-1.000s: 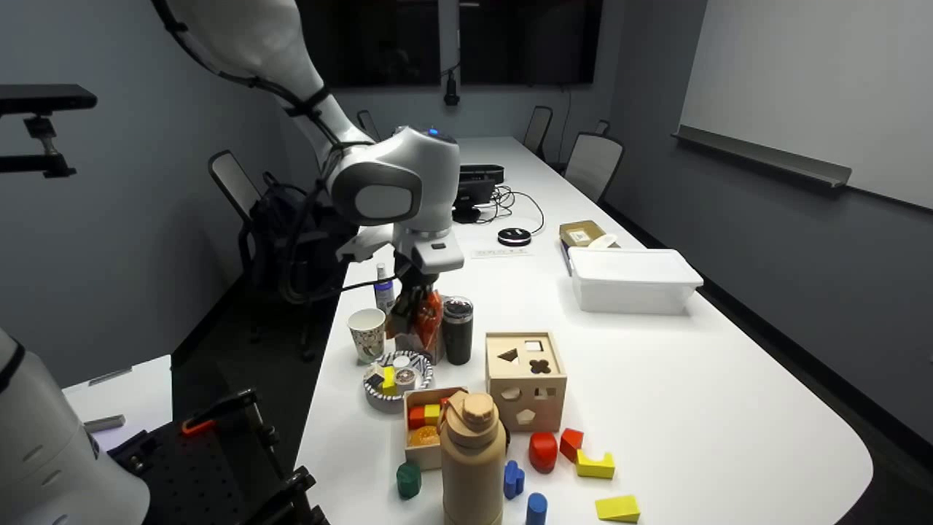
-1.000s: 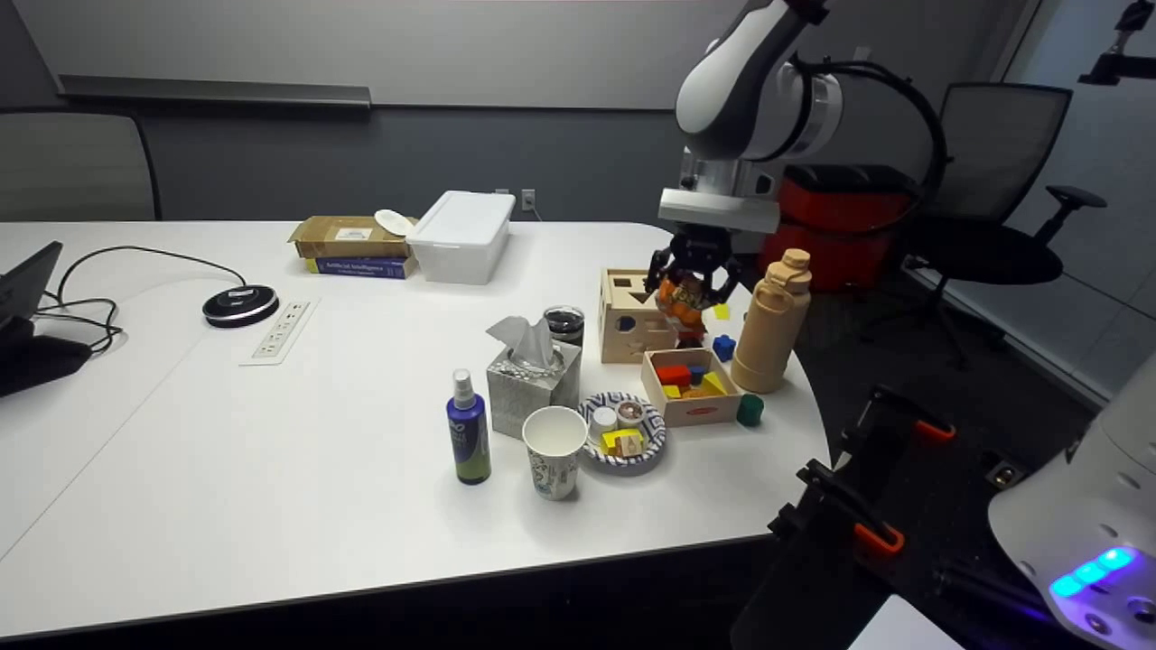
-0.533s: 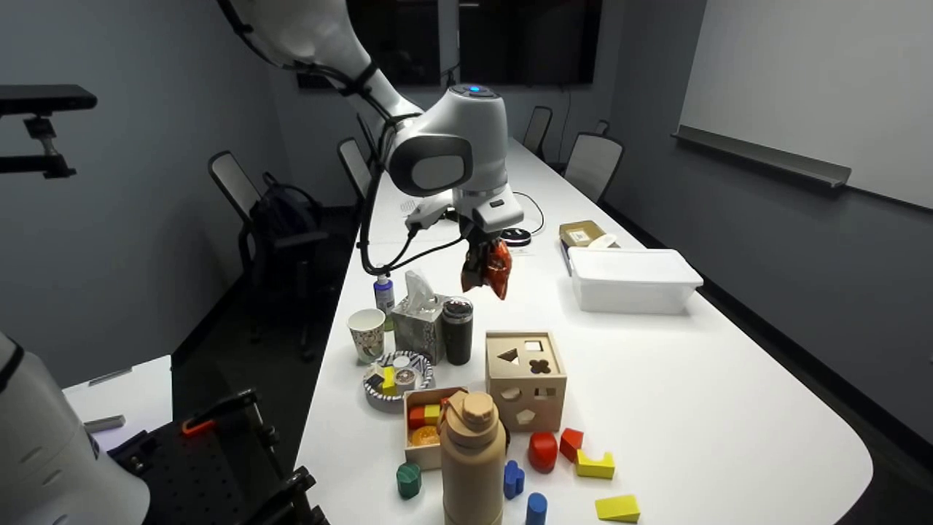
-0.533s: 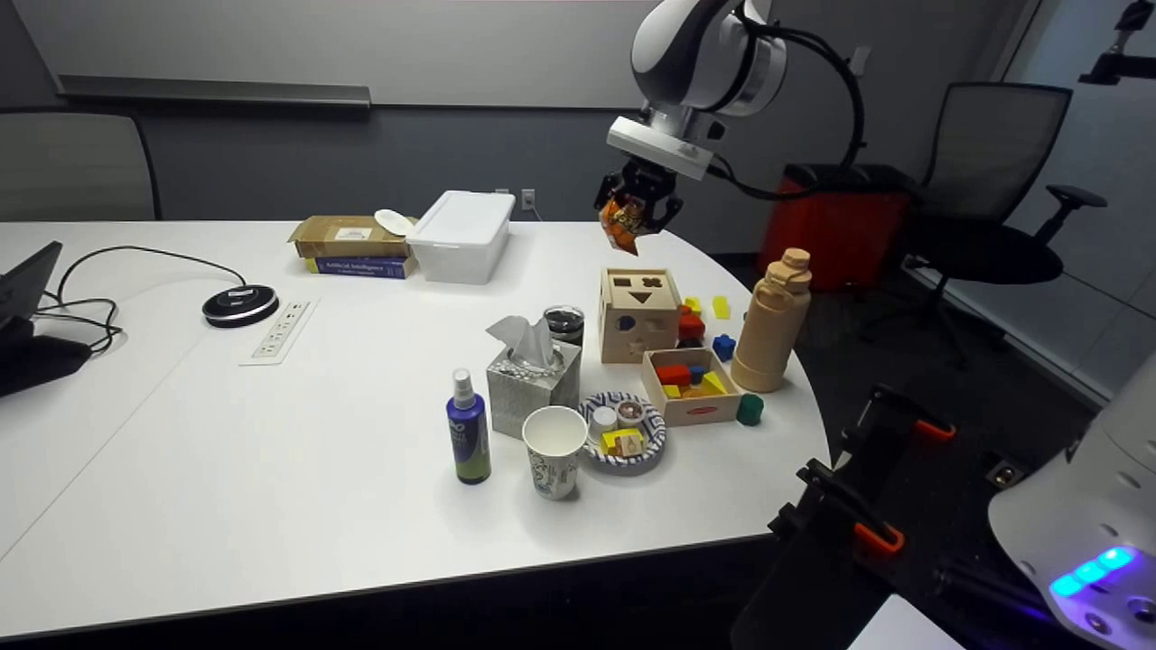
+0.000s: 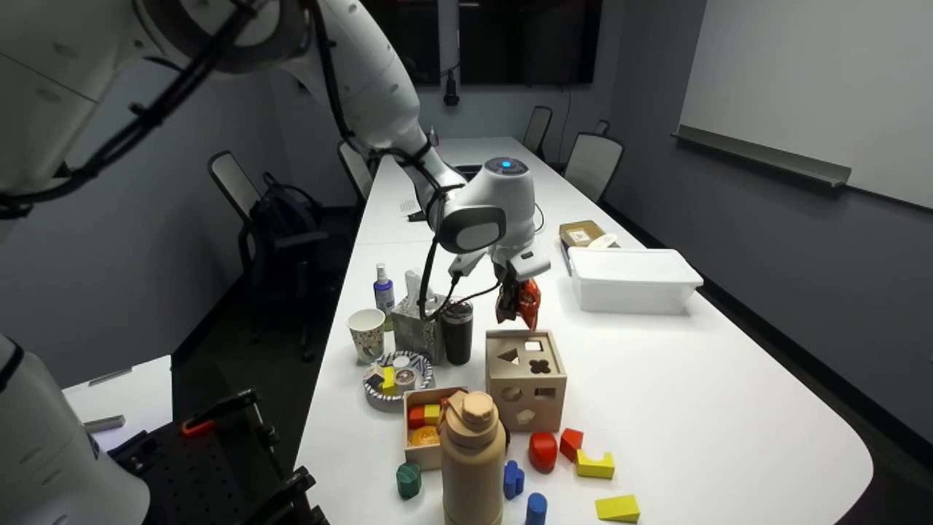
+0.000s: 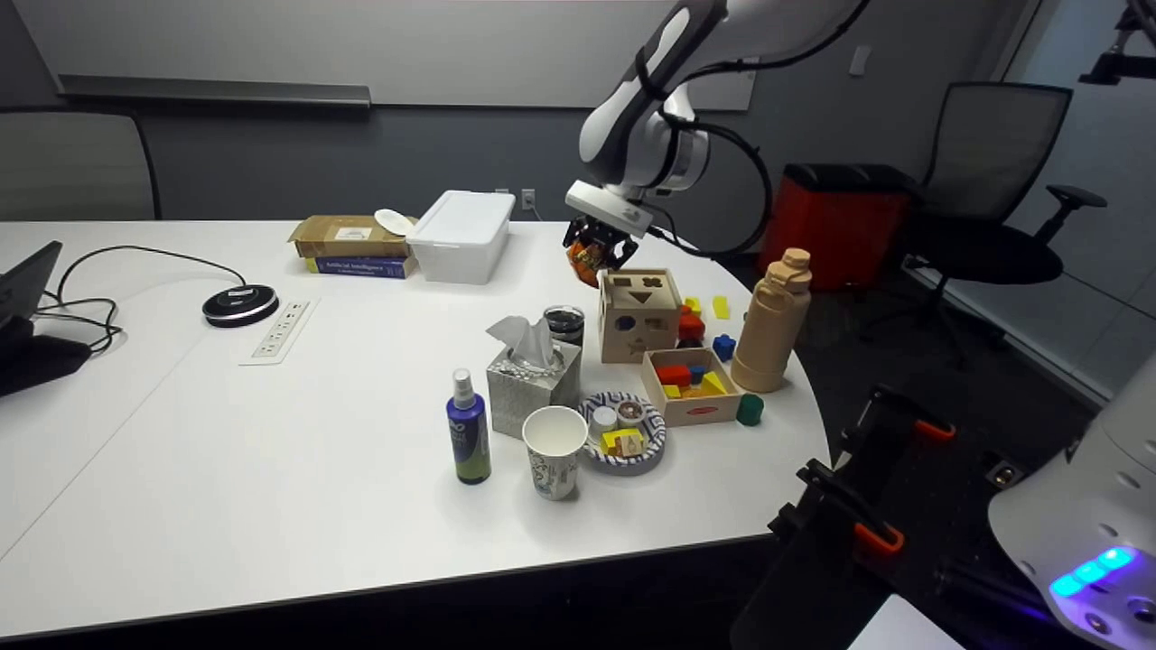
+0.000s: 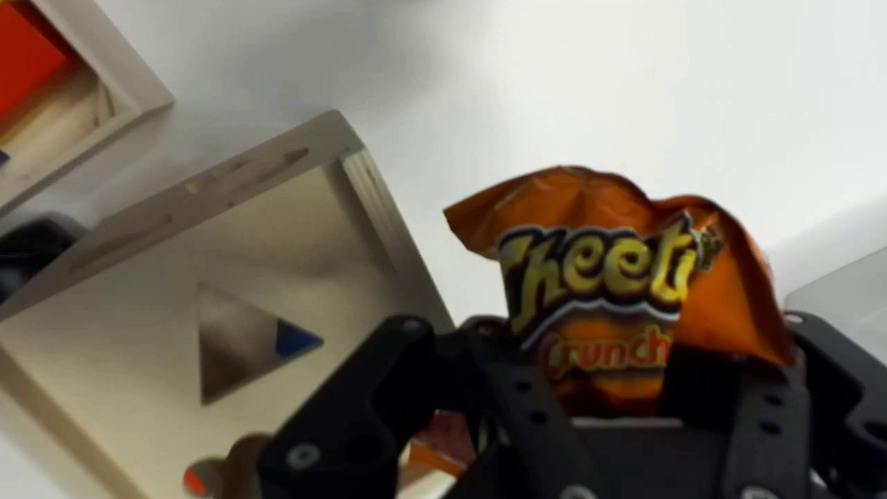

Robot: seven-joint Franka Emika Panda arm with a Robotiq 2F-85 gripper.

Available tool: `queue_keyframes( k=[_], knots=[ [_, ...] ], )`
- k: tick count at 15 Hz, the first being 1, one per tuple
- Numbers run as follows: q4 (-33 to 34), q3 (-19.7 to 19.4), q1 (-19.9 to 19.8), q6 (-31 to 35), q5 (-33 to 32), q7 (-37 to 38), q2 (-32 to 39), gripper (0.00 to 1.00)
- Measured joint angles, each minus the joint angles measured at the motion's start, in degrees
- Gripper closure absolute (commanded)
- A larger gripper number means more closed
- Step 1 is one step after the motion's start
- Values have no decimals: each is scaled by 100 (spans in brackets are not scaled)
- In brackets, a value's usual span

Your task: Move the orange packet forward

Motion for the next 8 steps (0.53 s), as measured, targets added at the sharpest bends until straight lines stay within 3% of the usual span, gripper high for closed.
queue_keyframes(
  k=[3, 8],
  knots=[
    [671, 43, 35, 2, -8, 88, 755, 100],
    [1439, 45, 198, -9, -30, 195, 1251, 100]
  ],
)
